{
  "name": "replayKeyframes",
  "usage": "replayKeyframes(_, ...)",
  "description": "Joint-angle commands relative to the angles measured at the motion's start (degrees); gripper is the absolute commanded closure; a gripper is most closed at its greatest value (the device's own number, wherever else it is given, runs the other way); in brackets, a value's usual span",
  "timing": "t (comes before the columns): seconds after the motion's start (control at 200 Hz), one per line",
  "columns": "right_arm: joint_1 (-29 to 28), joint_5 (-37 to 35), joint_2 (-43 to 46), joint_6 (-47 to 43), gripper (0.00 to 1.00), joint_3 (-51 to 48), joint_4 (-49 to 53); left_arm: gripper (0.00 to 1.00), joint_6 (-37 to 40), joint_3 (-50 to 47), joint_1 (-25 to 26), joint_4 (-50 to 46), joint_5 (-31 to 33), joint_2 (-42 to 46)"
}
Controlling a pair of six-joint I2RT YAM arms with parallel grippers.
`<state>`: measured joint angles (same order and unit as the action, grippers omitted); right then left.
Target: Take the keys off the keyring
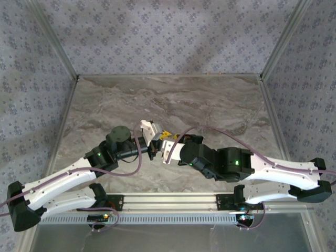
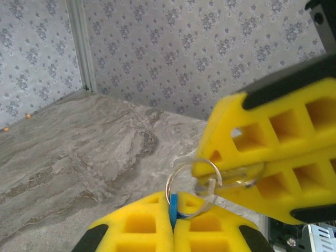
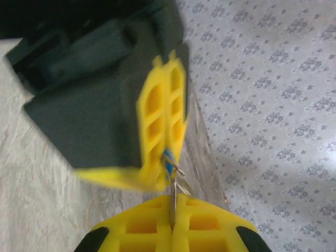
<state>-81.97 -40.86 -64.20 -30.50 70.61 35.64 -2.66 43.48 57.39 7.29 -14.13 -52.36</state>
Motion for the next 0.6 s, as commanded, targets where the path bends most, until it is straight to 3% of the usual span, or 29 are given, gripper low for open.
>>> replayKeyframes(0.0, -1.37, 11.83, -4.65, -1.41, 1.0, -2.71, -11.02, 1.0, -0.04, 3.01, 1.68, 10.49, -5.82, -0.66)
replayKeyframes(0.32, -0.38, 14.15, -1.99, -1.86, 1.0, -6.1, -11.37, 1.0, -1.07, 0.82, 0.85, 11.95, -3.96, 2.13)
replayKeyframes(0.595, -3.34, 7.01, -1.2, -7.74, 1.0, -10.22, -9.09, 1.0, -3.16, 1.72, 0.18, 12.05, -6.7, 1.03)
